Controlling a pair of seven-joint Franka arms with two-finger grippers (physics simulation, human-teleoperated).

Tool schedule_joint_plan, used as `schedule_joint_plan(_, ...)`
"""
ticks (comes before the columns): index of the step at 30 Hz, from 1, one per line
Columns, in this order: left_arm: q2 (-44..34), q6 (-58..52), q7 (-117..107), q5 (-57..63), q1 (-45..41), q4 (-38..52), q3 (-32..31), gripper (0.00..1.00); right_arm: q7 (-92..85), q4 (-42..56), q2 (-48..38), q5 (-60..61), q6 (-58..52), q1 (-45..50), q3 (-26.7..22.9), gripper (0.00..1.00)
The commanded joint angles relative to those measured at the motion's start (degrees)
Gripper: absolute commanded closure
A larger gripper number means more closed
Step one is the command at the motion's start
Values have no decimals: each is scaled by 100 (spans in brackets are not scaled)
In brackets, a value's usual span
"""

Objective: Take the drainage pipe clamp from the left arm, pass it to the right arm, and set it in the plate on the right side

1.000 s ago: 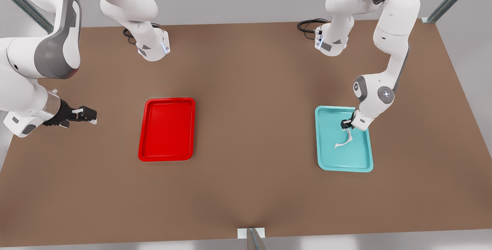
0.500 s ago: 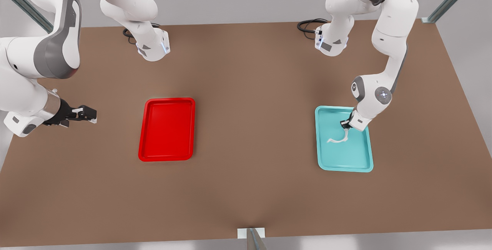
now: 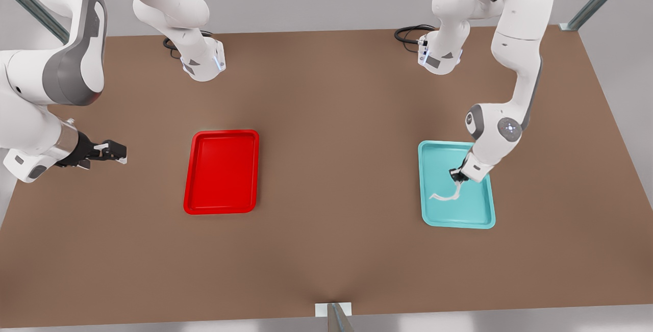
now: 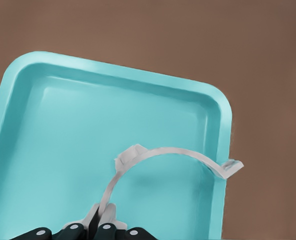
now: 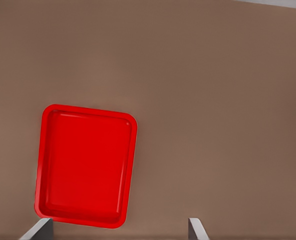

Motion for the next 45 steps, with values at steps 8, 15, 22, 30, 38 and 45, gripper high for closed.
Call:
schedule_joint_plan(8, 1280, -3293, -589, 253, -1706, 4018, -198, 79, -168, 5, -13, 4, -3, 0, 1, 0)
schedule_joint_plan(15, 2097, -3155, -2294, 227, -2884, 5706, -383, 79, -62, 5, -31, 4, -3, 62, 203, 0)
schedule_joint_plan(22, 2370, -2381, -2259, 235, -3156, 6040, -620, 79, 131, -4, 92, -75, 445, 589, 951, 0)
schedule_joint_plan(30, 2467, -2398, -2417, 209, -3271, 6022, -620, 79, 1687, 2097, 2368, -66, 1543, 2575, 836, 0)
schedule_joint_plan(38, 2467, -2398, -1969, 33, -3244, 6014, -629, 79, 1432, 1939, 2465, -190, 1763, 2663, 836, 0)
schedule_joint_plan(45, 2493, -2389, -1969, 7, -3244, 6014, -620, 79, -686, 1649, 2474, -216, 1684, 2646, 880, 0)
